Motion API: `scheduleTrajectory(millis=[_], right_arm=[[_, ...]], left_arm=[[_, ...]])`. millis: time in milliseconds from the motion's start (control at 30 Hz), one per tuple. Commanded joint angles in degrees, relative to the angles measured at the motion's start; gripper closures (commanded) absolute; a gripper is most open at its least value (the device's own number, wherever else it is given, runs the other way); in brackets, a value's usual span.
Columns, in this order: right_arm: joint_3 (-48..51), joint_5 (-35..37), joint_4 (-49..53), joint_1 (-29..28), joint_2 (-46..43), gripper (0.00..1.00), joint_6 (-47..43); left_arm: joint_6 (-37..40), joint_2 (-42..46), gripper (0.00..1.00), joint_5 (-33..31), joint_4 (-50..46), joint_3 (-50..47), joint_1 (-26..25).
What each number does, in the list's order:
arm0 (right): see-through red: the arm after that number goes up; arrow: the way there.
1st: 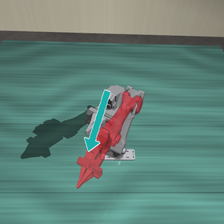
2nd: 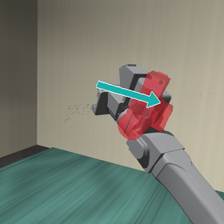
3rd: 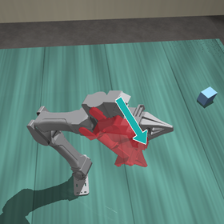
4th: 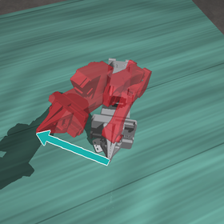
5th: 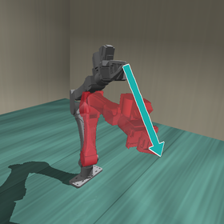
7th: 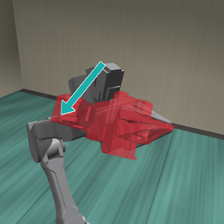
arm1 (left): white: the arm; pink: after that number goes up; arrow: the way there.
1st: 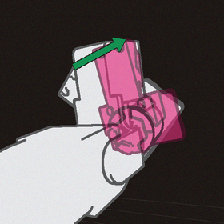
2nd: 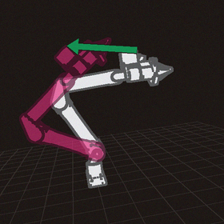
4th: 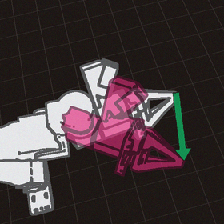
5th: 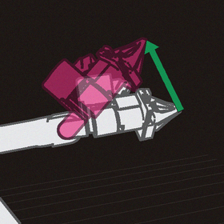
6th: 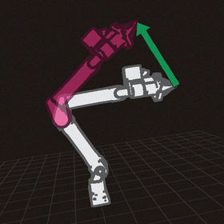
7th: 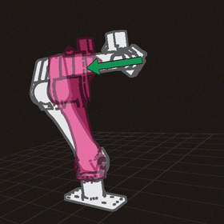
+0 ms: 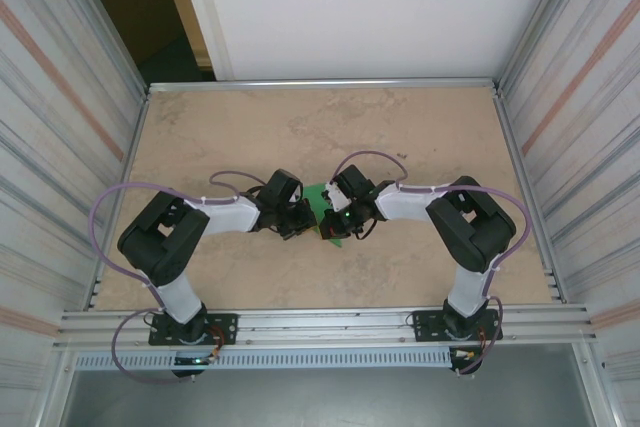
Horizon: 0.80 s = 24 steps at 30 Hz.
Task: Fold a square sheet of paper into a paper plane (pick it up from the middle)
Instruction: Third fold the triangle at the center of the table.
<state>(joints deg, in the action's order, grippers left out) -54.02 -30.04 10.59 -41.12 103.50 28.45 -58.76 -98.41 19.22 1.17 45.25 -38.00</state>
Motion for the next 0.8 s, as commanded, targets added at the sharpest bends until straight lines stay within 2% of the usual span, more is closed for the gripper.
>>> scheduleTrajectory(millis=[0,433,767], right_arm=[[0.3,-1.0,0.5,0.4,0.6,0.99,-0.4],[1.3,-2.1,0.6,0.8,2.2,0.98,-0.2],[6.8,-3.3,0.7,1.7,-1.1,0.98,-1.8]], left_arm=[[1.0,-3.3,0.95,-3.3,-7.8,-1.5,-0.3],[1.2,-3.2,0.94,-3.3,-8.1,-1.4,-0.4],[1.3,-3.6,0.95,-3.8,-9.0,-1.7,-0.2]])
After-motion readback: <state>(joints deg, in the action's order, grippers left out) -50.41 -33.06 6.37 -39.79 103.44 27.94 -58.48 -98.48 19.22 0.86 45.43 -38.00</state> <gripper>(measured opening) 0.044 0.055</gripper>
